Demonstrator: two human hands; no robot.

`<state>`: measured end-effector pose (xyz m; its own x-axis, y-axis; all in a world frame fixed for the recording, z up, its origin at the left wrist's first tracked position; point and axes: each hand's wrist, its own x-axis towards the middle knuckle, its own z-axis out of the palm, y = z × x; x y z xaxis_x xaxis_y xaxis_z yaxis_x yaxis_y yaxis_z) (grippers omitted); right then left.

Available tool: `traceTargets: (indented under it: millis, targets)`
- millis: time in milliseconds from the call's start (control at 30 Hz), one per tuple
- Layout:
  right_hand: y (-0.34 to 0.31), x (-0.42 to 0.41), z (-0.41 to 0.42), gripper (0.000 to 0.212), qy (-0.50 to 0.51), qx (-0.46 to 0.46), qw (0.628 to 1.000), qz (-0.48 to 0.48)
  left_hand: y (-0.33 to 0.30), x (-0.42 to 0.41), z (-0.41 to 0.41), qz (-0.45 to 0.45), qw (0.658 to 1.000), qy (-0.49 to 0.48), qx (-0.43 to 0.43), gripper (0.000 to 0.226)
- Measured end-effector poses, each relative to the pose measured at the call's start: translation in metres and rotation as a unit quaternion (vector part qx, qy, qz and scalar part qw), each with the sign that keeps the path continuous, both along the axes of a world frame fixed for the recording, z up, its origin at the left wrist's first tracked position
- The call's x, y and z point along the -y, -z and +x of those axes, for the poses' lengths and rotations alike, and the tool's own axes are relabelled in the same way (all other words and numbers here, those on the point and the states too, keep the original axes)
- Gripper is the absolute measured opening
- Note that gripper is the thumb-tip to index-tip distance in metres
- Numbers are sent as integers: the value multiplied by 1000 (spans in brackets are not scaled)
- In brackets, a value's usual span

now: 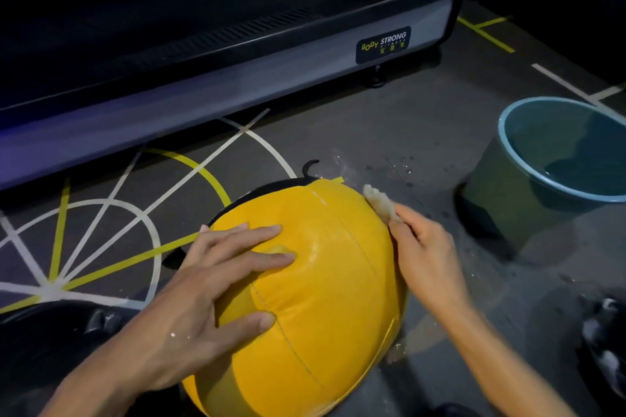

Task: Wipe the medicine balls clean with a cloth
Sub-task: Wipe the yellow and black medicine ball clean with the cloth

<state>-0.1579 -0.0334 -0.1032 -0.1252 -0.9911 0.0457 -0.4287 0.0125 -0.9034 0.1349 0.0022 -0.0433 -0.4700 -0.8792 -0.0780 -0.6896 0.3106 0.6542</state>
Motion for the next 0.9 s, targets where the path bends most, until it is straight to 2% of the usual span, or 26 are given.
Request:
traceTargets:
  millis: [33, 100, 200, 333, 533, 767, 900]
  targets:
    - [-3, 0, -1, 38, 3, -6, 1000, 7, 1, -2, -2, -1, 1000, 3, -3, 60]
    - [-18, -6, 17, 38, -55, -21, 997, -56, 2, -4, -5, -8, 1000, 9, -6, 59]
    - [-26, -9, 43, 40, -168, -120, 967, -148, 3, -3, -6, -15, 1000, 18, -3, 58]
    - [-28, 13, 22, 35, -113, -163, 972, -127, 3, -3, -2, -14, 1000, 18, -12, 57]
    - [-24, -48, 11, 37, -138, -242, 942, -189, 3, -4, 0, 4, 999, 28, -27, 55]
    - [-25, 6, 25, 36, -131, -228, 952, -156, 3, -4, -7, -6, 998, 53, -17, 52]
    - [-27, 1, 19, 39, -146, -222, 954, -136, 5, -2, -4, -4, 999, 46, -22, 52]
